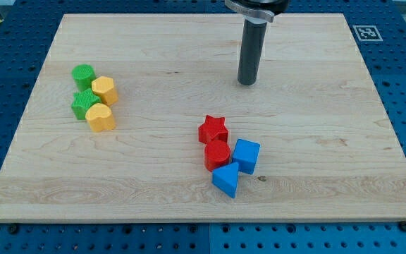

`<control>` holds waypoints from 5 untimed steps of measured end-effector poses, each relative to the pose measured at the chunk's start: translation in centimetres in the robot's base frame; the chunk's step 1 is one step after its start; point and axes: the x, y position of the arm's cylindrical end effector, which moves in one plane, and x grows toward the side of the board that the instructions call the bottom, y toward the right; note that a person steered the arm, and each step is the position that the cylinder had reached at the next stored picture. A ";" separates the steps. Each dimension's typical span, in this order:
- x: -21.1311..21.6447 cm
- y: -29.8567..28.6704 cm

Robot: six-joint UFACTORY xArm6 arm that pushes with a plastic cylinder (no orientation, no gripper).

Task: Point your arm at the blue cube

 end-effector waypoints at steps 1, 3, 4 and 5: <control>0.0 0.0; 0.0 0.0; 4.2 2.0; 11.2 3.2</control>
